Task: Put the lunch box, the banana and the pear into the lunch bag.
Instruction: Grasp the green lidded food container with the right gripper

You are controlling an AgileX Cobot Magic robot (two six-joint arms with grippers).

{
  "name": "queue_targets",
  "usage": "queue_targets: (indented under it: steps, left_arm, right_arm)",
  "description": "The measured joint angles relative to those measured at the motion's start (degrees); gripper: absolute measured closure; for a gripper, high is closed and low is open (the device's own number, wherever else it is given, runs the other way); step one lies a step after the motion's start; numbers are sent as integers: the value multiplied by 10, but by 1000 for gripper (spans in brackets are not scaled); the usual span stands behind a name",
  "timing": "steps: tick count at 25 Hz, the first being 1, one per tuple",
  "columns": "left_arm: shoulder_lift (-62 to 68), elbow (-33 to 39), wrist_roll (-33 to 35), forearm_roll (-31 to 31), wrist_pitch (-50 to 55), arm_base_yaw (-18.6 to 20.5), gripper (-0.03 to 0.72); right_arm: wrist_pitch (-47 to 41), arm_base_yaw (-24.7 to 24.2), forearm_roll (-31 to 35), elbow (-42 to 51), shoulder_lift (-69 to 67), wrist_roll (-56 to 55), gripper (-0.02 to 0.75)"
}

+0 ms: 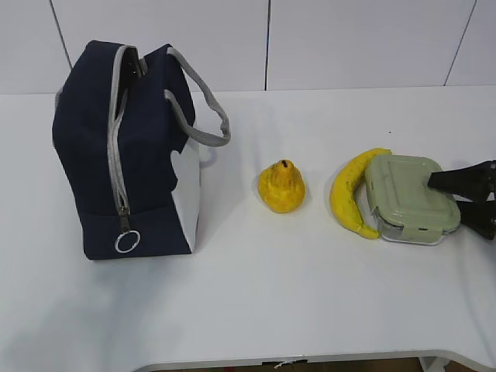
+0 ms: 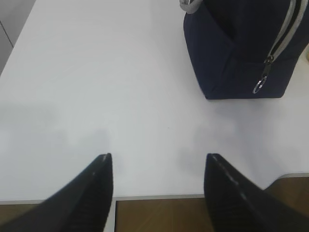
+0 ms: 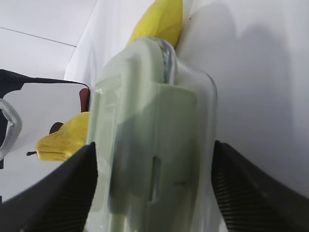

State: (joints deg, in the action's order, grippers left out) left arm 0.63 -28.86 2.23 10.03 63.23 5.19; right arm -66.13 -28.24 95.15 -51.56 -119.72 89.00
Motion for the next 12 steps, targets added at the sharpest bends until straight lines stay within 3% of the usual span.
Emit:
queue_targets:
  steps: [12]
  left_arm:
    - [0, 0, 0, 0, 0, 0, 257]
  right_arm:
    - [0, 6, -4, 0, 3, -11, 148]
